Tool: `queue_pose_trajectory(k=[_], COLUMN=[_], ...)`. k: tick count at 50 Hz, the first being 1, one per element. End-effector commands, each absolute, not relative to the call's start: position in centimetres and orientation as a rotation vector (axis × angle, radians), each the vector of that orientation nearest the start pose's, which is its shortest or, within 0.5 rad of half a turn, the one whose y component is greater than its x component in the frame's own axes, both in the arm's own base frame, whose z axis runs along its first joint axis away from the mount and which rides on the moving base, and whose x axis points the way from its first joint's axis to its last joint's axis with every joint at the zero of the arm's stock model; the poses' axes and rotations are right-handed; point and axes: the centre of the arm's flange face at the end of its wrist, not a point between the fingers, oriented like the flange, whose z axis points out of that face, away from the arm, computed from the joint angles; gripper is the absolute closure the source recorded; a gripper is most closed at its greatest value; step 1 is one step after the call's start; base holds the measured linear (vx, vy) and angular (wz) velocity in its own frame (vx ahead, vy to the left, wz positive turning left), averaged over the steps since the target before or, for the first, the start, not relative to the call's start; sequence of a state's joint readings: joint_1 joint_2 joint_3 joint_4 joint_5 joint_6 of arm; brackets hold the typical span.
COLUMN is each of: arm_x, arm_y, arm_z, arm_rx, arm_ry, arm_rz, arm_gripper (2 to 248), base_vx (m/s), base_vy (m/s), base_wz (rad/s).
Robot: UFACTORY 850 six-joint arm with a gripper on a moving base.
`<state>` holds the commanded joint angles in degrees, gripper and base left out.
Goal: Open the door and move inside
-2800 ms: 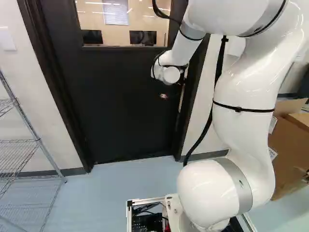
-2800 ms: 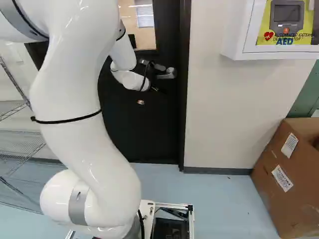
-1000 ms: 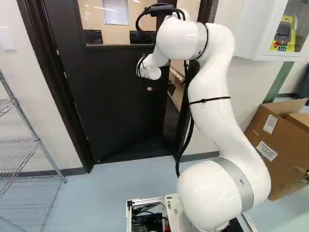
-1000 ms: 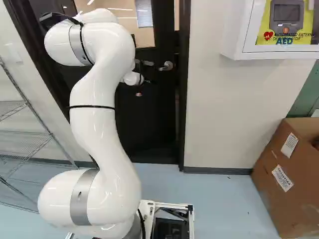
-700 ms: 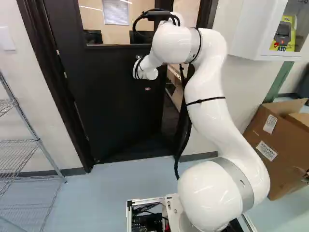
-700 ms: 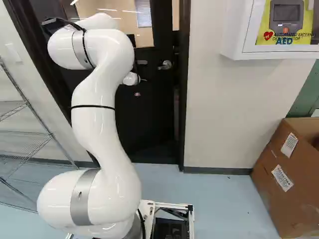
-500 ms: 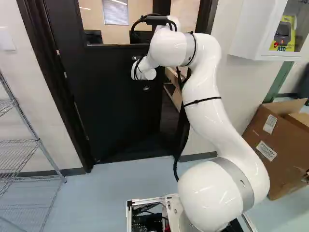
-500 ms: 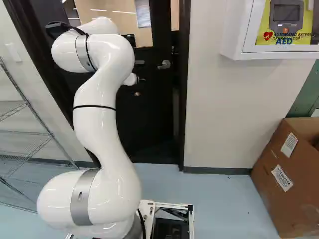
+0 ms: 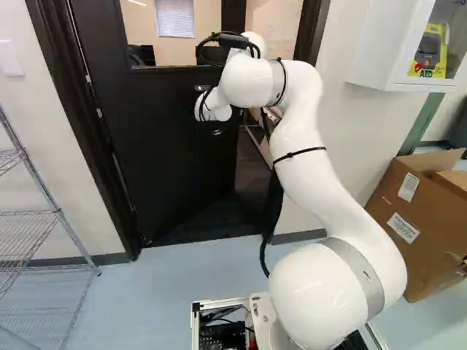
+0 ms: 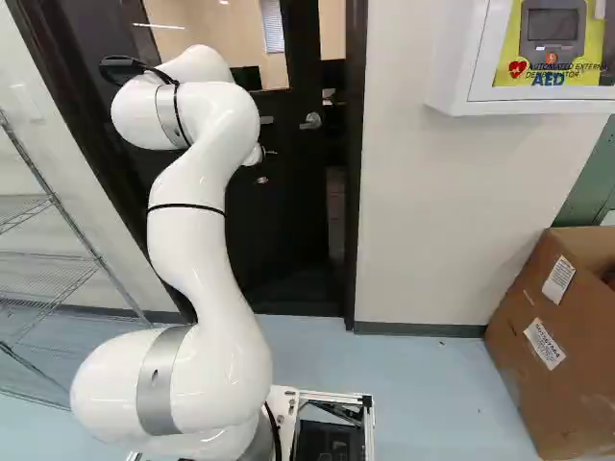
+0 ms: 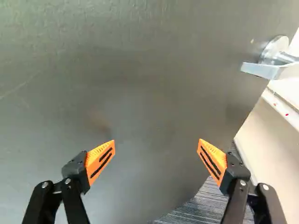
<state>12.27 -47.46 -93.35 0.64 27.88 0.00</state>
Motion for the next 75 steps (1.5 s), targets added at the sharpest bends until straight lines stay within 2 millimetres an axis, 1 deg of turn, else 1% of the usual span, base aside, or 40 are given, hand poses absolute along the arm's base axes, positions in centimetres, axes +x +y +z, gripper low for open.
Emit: queue_pose_trajectory(k=[8,23,75], arm_x=[76.0,73.4,64.0], arm_y=[16.5,15.6,10.5], arm_z=[41.5,42.1,43.9], arm_rx=[-2.409,-2.439,-2.536], arm_ry=[-0.242,-0.240,-0.190], arm_rz=[-1.792,-1.760,-1.684], arm_gripper=[3,3,3], base_vx=[0.000,0.000,0.000], base_vy=[0.000,0.000,0.000], base_wz=[0.000,0.000,0.000])
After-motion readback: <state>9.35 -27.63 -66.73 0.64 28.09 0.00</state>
